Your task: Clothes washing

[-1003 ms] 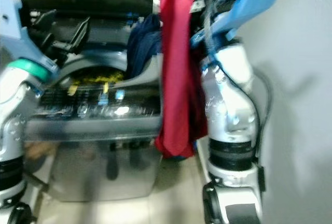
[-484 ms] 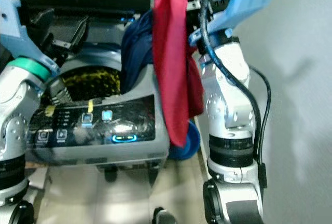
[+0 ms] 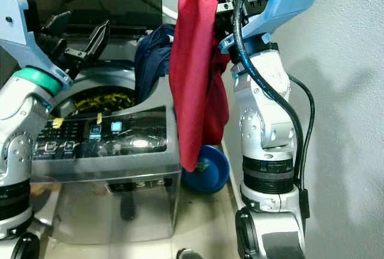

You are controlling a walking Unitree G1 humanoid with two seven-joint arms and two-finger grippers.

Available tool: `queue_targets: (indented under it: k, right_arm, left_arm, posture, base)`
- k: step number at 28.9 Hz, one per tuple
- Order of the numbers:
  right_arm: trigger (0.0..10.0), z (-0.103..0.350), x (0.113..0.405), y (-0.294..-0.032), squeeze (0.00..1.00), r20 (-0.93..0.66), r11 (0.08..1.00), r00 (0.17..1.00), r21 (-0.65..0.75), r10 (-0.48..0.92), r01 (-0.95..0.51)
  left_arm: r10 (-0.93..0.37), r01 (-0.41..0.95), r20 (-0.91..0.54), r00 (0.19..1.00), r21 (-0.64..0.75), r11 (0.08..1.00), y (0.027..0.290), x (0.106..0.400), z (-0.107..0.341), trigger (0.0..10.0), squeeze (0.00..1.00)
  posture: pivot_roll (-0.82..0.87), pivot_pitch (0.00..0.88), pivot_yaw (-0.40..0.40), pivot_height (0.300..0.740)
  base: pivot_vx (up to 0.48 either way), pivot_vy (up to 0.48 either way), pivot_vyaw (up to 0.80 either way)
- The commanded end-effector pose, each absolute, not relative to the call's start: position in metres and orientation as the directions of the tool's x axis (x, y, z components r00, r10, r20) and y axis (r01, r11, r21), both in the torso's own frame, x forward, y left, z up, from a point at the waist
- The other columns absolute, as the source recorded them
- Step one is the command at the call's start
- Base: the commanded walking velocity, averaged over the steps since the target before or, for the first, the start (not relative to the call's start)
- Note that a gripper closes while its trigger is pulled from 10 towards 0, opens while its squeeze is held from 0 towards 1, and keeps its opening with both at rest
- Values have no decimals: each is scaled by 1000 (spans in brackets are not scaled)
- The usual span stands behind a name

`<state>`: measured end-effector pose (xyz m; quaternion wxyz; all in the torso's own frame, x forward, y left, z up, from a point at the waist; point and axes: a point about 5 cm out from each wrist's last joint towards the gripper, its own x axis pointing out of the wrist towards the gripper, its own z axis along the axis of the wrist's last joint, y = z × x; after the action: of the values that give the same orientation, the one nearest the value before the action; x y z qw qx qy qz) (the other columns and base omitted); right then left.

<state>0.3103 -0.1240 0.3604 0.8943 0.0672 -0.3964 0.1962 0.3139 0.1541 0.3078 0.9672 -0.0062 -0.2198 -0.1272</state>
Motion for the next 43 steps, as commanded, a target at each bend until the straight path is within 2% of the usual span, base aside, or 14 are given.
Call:
queue_targets:
  k: [1,12,21,25,39,43]
  right_arm:
    - [10000,364,306,-124,0,757,912,585,-35,291,-409]
    - [10000,363,307,-124,0,755,912,587,-35,291,-408]
    - [10000,363,307,-123,0,755,912,586,-36,293,-409]
    - [10000,363,307,-123,0,756,911,585,-37,293,-410]
    - [10000,363,307,-122,0,755,912,585,-40,296,-409]
    - [10000,365,307,-122,0,756,909,576,-60,311,-412]
  left_arm:
    - [-234,240,426,874,40,970,156,314,309,10000,0]
    - [-236,240,427,873,44,970,156,313,309,10000,0]
    - [-228,229,403,886,47,972,157,315,308,10000,0]
    - [-222,232,411,884,25,972,158,315,308,10000,0]
    - [-233,233,417,878,52,971,156,315,309,10000,0]
    - [-304,296,420,855,85,951,152,311,310,10000,0]
  posture:
    - [-1,54,7,740]
    - [-3,53,9,740]
    - [-2,50,10,740]
    - [0,48,10,740]
    - [-1,40,13,740]
    - [2,45,14,740]
  base:
    - [0,480,0]
    - [0,462,0]
    - [0,0,0]
    - [0,480,0]
    - [0,0,0]
    - [0,0,0]
